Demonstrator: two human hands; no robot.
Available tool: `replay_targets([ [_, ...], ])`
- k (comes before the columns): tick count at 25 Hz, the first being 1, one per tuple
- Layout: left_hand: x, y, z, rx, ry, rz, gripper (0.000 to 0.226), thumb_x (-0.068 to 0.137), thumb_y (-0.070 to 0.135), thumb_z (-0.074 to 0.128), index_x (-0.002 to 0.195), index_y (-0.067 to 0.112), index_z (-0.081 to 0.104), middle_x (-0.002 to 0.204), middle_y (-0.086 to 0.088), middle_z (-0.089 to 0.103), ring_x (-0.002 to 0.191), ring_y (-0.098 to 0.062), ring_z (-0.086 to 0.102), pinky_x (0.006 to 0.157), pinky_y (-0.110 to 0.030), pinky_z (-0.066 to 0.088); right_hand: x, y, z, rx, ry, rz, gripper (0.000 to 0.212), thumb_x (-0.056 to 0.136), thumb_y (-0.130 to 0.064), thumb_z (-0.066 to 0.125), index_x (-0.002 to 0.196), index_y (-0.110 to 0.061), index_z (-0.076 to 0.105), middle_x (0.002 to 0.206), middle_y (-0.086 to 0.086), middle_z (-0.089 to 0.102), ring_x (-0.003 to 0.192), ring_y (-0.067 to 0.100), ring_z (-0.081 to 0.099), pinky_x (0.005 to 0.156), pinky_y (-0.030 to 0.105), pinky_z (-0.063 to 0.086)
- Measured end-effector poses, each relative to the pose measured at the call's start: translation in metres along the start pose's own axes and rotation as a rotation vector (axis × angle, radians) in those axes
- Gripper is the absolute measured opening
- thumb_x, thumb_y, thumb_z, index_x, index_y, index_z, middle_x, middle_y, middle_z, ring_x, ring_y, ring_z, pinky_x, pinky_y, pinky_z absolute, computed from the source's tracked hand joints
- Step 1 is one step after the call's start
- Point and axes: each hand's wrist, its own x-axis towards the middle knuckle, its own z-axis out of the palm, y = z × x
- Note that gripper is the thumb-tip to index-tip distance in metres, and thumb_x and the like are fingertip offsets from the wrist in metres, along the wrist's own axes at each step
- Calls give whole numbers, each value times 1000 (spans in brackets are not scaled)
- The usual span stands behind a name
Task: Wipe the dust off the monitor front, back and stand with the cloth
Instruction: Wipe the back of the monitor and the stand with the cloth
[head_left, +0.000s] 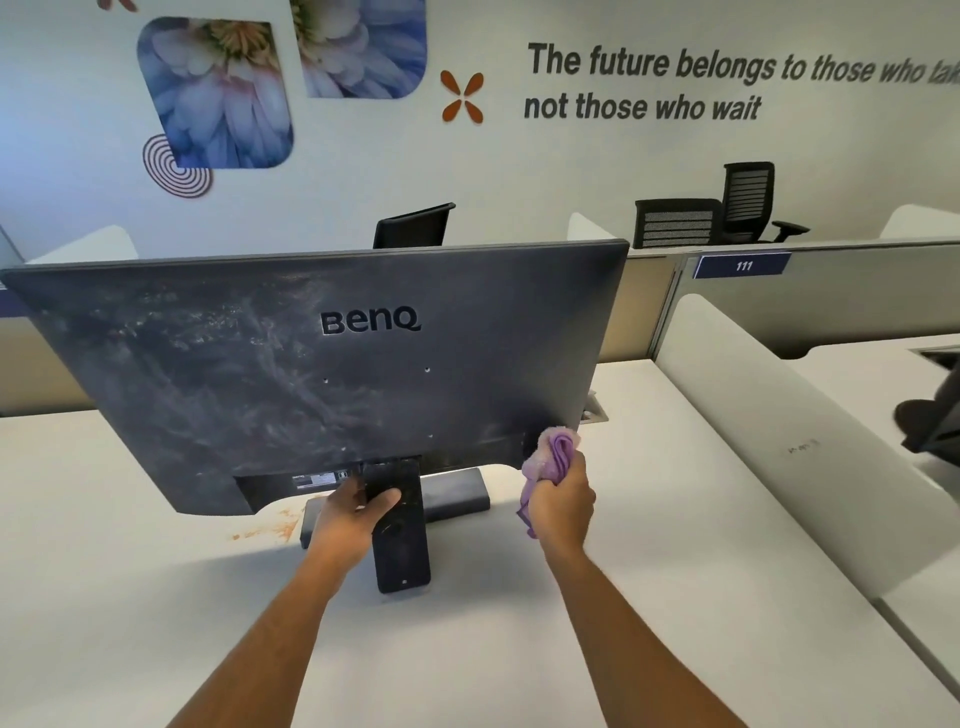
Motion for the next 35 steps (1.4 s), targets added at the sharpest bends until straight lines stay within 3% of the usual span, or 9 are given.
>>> replay_targets([
  [2, 0, 0, 1, 11, -1, 0, 33, 90, 39, 65, 115, 21, 56, 104, 2, 63, 93, -20, 59, 83, -33, 46, 3, -13, -8, 130, 95, 104, 43, 97, -15, 55, 138, -18, 45, 127, 10, 58, 112, 31, 61, 87, 34, 53],
  [4, 0, 0, 0, 6, 0, -1, 35, 89, 40, 65, 116, 20, 57, 105, 1, 64, 94, -21, 60, 85, -35, 47, 10, -50, -23, 305, 226, -8, 50, 93, -4, 55, 141, -16, 45, 133, 10, 56, 119, 31, 57, 96, 34, 49],
  [10, 1, -1, 0, 37, 13, -16, 35, 88, 43, 65, 115, 23, 56, 103, 3, 64, 93, -22, 61, 87, -39, 49, 54, -159, -58, 239, 388, -809, 68, 81, 11, 47, 146, -9, 42, 151, 10, 41, 142, 23, 35, 117, 27, 29],
  [12, 2, -3, 0, 44, 14, -22, 33, 89, 44, 64, 114, 23, 56, 101, 4, 64, 92, -21, 60, 84, -38, 48, 57, -153, -50, 94, 349, -899, 63, 85, 8, 48, 145, -9, 44, 153, 13, 37, 144, 29, 31, 118, 25, 24],
  [15, 1, -3, 0, 39, 15, -16, 30, 88, 43, 65, 111, 24, 56, 100, 4, 64, 91, -21, 60, 83, -37, 47, 42, -97, -24, -45, 240, -1002, 51, 92, 6, 46, 142, -5, 47, 153, 19, 36, 145, 35, 26, 113, 50, 35],
  [19, 0, 1, 0, 48, 5, -15, 31, 89, 42, 64, 112, 23, 55, 102, 3, 62, 92, -21, 58, 83, -37, 46, 8, -5, -9, -267, -32, -1187, 41, 102, -27, 42, 136, -9, 56, 147, 8, 47, 142, 28, 36, 103, 54, 45],
  [23, -2, 3, -1, 55, 4, -13, 36, 89, 42, 65, 116, 19, 57, 103, 1, 64, 96, -24, 61, 89, -42, 49, 4, -7, -24, 78, 49, -1078, 30, 102, -28, 46, 118, -10, 64, 125, 2, 61, 117, 23, 59, 95, 40, 52],
  [28, -3, 5, 0, 56, 10, -22, 38, 90, 40, 65, 119, 17, 57, 105, 0, 65, 97, -25, 62, 91, -42, 49, 44, -119, -48, 329, 441, -882, 53, 90, 5, 56, 140, -10, 47, 144, 12, 49, 136, 25, 44, 110, 38, 41],
  [35, -1, 3, 0, 42, 12, -39, 38, 88, 42, 66, 116, 17, 58, 107, -2, 68, 98, -25, 63, 88, -41, 50, 6, -137, 10, 53, 279, -1100, 43, 95, -7, 41, 137, -4, 53, 147, 15, 46, 144, 34, 30, 116, 56, 24],
])
